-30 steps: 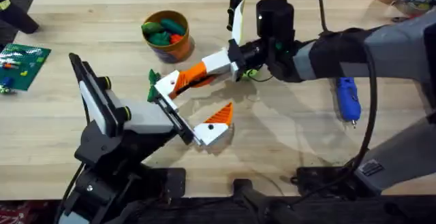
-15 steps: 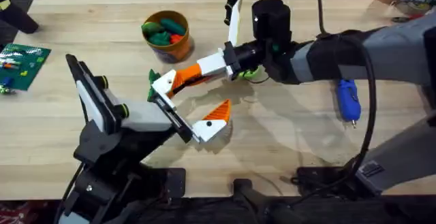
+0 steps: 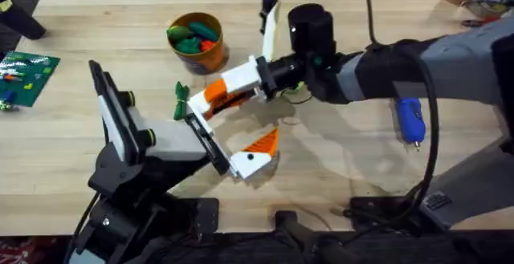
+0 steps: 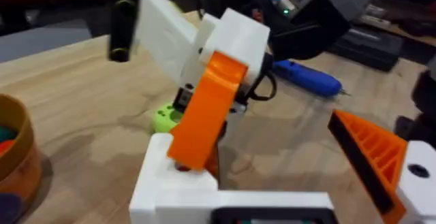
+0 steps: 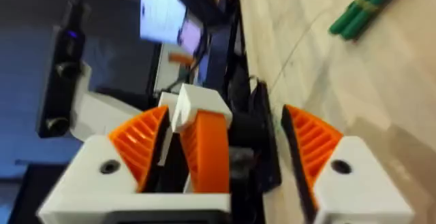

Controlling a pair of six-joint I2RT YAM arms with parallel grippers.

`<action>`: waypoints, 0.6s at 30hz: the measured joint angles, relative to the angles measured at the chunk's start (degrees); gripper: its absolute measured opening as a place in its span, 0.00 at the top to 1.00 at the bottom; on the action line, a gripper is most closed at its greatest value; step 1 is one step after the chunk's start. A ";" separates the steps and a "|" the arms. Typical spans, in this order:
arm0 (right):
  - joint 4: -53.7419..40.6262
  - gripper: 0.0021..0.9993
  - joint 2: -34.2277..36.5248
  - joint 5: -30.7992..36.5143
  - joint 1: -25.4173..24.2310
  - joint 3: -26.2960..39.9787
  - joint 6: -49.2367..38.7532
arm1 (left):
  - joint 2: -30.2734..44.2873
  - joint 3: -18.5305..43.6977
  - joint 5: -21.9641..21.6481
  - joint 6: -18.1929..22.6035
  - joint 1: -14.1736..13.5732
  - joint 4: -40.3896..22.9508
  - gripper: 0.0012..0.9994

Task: Pick up the gripper from the table and insert it into the empty holder that is missing its gripper. Then pick up a screw, insert it into the mounting hole, and use the screwdriver to tighten it. Finally, clean up the table by picking up the vegetable and placing it into the bucket.

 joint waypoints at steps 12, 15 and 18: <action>-0.04 0.01 0.02 -1.70 -3.29 0.00 0.00 | 0.00 0.00 2.32 0.36 -0.11 0.00 0.02; -0.11 0.01 0.02 -2.33 -6.74 0.00 0.00 | 0.02 0.00 2.63 0.36 -0.11 0.00 0.02; -1.57 0.01 0.02 -2.73 -10.36 0.00 0.00 | 0.00 0.00 2.84 0.36 -0.11 0.00 0.02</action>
